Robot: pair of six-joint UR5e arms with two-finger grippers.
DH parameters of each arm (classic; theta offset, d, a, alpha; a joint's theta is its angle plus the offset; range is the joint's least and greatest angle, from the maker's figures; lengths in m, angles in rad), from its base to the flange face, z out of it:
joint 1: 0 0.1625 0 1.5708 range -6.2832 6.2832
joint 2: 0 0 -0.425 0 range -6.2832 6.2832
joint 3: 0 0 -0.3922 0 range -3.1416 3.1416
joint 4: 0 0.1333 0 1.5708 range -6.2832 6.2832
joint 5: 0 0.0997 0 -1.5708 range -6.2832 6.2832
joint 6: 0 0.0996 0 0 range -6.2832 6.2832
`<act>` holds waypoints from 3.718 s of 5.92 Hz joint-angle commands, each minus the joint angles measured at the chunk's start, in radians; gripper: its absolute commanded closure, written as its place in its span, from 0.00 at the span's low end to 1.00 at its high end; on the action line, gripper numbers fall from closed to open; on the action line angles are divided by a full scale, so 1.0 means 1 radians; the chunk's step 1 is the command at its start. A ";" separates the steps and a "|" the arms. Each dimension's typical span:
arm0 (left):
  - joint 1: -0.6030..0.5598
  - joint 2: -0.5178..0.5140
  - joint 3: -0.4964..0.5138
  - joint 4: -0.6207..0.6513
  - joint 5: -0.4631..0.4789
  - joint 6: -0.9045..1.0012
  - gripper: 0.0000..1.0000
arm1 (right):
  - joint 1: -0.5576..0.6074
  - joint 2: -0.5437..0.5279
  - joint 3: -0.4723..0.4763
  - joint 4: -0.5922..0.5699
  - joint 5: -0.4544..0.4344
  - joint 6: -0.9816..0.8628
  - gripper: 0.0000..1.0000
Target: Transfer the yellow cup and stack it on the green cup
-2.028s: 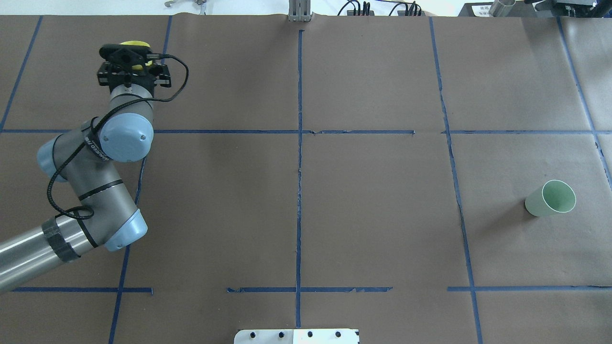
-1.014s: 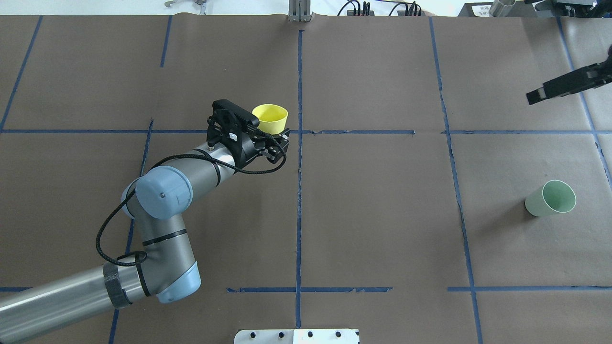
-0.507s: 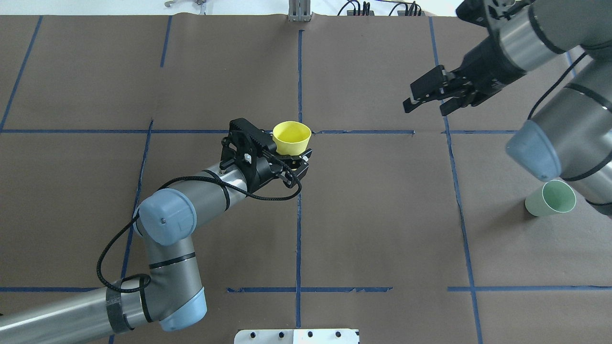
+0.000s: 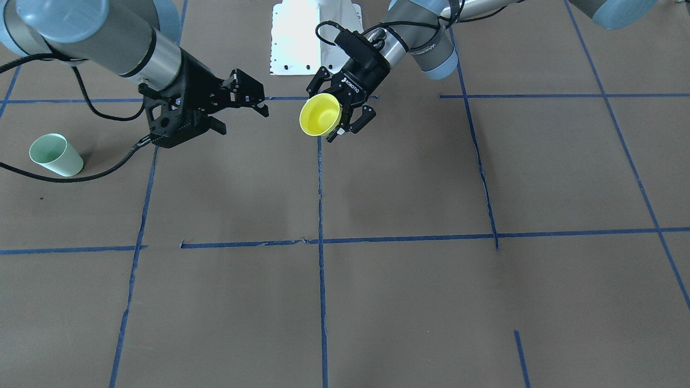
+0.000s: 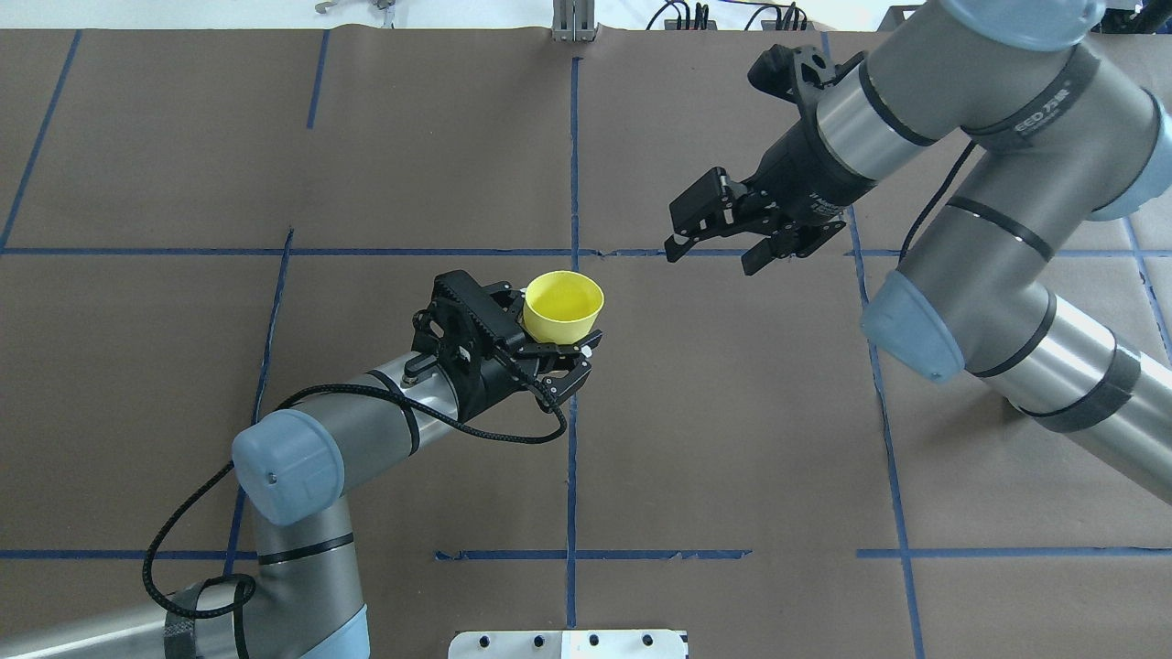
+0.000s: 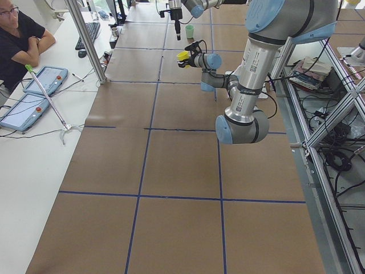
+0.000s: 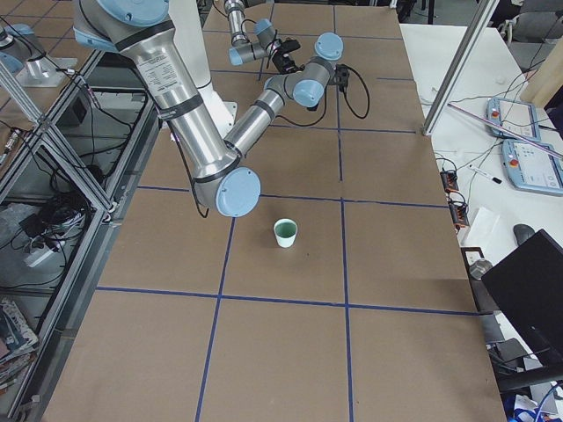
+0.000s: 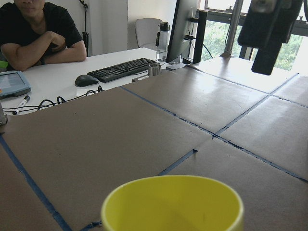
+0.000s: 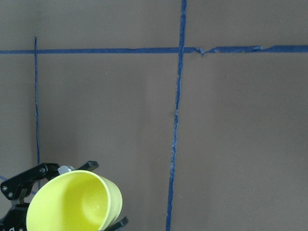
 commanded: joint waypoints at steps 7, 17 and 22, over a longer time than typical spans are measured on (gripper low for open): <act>0.076 -0.003 -0.007 -0.040 0.004 -0.017 0.77 | -0.124 0.031 -0.033 0.012 -0.009 0.025 0.01; 0.079 -0.028 -0.013 -0.038 0.006 -0.013 0.01 | -0.146 0.022 -0.027 0.014 -0.032 0.028 1.00; 0.079 -0.031 -0.013 -0.040 0.041 -0.016 0.00 | -0.128 -0.047 -0.030 0.006 -0.177 0.034 1.00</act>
